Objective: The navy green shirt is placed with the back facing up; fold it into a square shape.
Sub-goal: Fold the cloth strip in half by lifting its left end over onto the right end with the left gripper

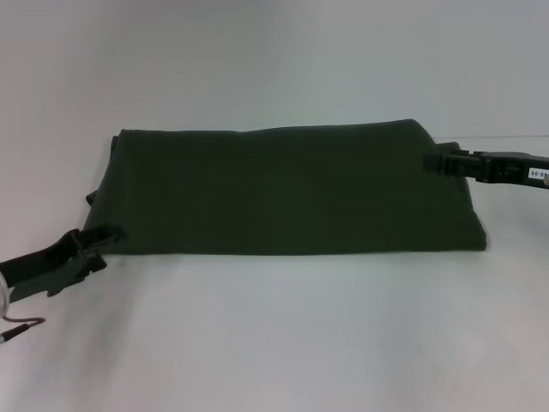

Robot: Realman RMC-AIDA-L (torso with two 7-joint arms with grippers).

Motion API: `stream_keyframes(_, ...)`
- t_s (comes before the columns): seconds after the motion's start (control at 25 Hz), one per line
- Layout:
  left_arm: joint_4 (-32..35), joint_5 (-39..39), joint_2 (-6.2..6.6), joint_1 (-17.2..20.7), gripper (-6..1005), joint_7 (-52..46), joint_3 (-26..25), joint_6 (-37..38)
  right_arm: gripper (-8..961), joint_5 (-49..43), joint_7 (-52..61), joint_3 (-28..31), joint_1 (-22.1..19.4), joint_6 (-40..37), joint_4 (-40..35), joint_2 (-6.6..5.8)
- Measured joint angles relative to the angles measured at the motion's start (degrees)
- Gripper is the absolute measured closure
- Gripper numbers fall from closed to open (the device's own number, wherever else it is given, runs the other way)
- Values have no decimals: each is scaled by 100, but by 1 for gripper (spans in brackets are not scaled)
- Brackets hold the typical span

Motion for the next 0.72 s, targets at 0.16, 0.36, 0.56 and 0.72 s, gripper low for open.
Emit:
stream_keyframes(0.16,-27,90,0,0,313,-216,-13,-125,209,0,6,31,6,1,0,8)
stream_keyframes(0.36,-73,189,2,-46,314,-430,4,-294,209,1,86,78,16,0,-6,13)
stream_keyframes(0.56,-86,232,10,-57,315,-585,-3,-438,210,3,91,150,18,-3,-7,39)
stream_keyframes(0.72,-101,238,13,-78,316,-769,1,-521,210,7,93,202,35,-10,-7,54)
